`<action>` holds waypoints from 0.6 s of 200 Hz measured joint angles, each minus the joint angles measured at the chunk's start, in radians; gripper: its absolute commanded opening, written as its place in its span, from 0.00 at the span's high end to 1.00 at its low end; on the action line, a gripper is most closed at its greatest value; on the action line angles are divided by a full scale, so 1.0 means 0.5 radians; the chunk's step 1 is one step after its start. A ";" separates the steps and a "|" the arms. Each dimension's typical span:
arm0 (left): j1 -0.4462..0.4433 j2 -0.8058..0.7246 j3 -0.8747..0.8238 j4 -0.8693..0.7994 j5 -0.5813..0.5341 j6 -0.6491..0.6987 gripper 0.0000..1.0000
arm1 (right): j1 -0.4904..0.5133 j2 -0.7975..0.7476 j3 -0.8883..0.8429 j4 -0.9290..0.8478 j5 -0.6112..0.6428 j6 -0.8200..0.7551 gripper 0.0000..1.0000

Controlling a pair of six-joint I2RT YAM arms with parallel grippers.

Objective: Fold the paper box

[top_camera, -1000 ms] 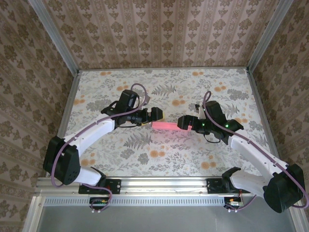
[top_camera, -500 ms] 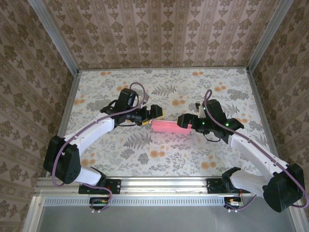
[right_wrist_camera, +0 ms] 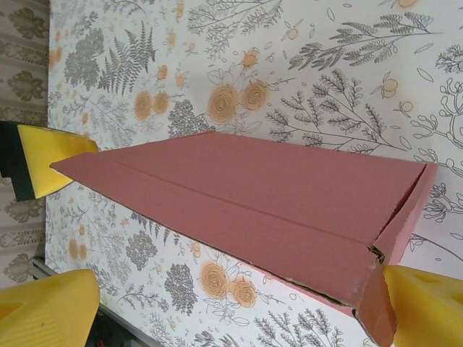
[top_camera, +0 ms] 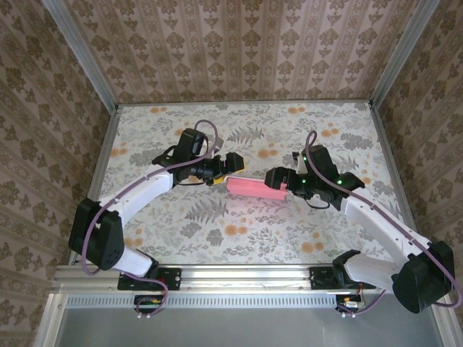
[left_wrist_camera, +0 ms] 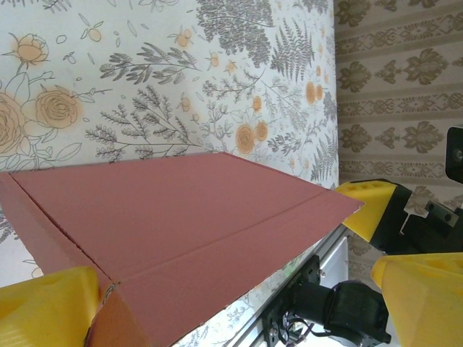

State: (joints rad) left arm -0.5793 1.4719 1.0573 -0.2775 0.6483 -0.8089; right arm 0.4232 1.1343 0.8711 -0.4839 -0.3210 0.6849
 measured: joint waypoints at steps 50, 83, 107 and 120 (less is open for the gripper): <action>0.014 0.043 0.044 -0.024 0.002 0.002 0.00 | -0.012 0.059 0.005 0.013 0.001 -0.001 0.01; 0.025 0.068 0.070 -0.043 -0.003 0.018 0.00 | -0.030 0.114 0.047 0.024 0.006 -0.006 0.00; 0.029 0.097 0.104 -0.060 -0.011 0.047 0.00 | -0.037 0.155 0.095 0.018 0.035 -0.023 0.00; 0.037 0.108 0.111 -0.060 -0.010 0.054 0.00 | -0.040 0.173 0.111 0.017 0.045 -0.040 0.00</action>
State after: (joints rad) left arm -0.5610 1.5261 1.1126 -0.3077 0.6434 -0.7818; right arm 0.4030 1.2209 0.9264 -0.4755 -0.2985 0.6651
